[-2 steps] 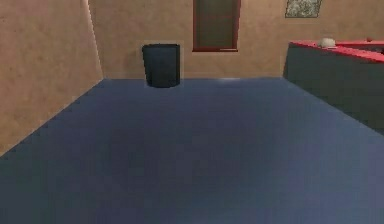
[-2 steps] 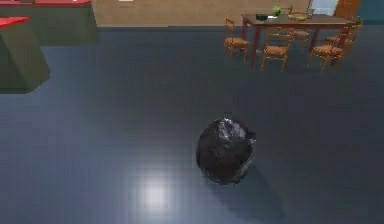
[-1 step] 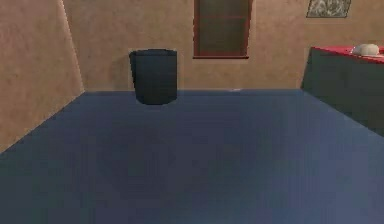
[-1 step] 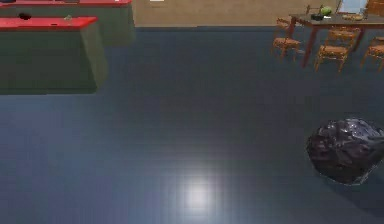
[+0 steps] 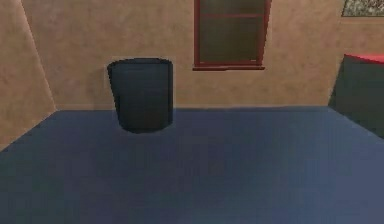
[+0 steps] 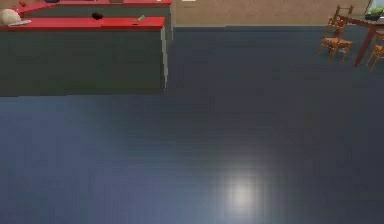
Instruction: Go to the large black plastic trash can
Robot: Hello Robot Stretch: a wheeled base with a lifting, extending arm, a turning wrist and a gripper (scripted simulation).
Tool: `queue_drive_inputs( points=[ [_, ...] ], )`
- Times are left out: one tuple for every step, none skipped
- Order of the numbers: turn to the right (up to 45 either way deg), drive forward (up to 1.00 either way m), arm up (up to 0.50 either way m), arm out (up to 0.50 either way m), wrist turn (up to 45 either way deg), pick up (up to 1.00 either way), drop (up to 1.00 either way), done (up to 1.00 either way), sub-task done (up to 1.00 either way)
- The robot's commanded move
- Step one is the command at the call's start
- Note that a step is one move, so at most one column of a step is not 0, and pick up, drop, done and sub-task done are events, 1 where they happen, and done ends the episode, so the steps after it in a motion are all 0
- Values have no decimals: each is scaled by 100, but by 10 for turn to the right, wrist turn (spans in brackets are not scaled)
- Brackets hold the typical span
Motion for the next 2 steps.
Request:
queue_drive_inputs(
  points=[
    [-30, 0, 0, 0, 0, 0, 0, 0, 0],
    [0, 100, 0, 0, 0, 0, 0, 0, 0]
  ],
)
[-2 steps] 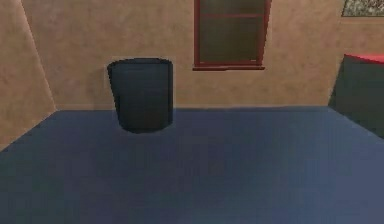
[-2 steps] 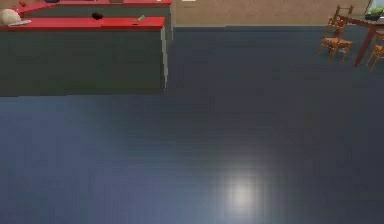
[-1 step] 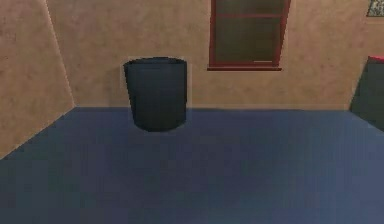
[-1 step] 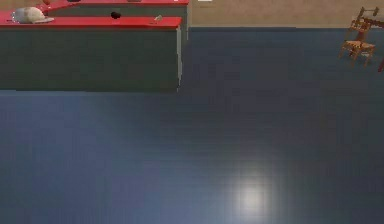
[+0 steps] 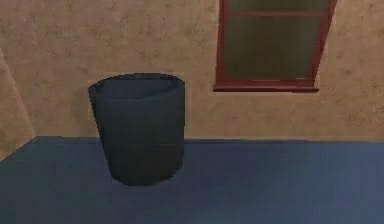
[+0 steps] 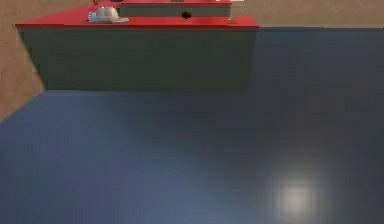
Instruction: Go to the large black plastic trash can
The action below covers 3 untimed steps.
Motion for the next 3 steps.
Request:
queue_drive_inputs(
  points=[
    [0, 60, 0, 0, 0, 0, 0, 0, 0],
    [-210, 0, 0, 0, 0, 0, 0, 0, 0],
    [0, 0, 0, 0, 0, 0, 0, 100, 0]
  ],
)
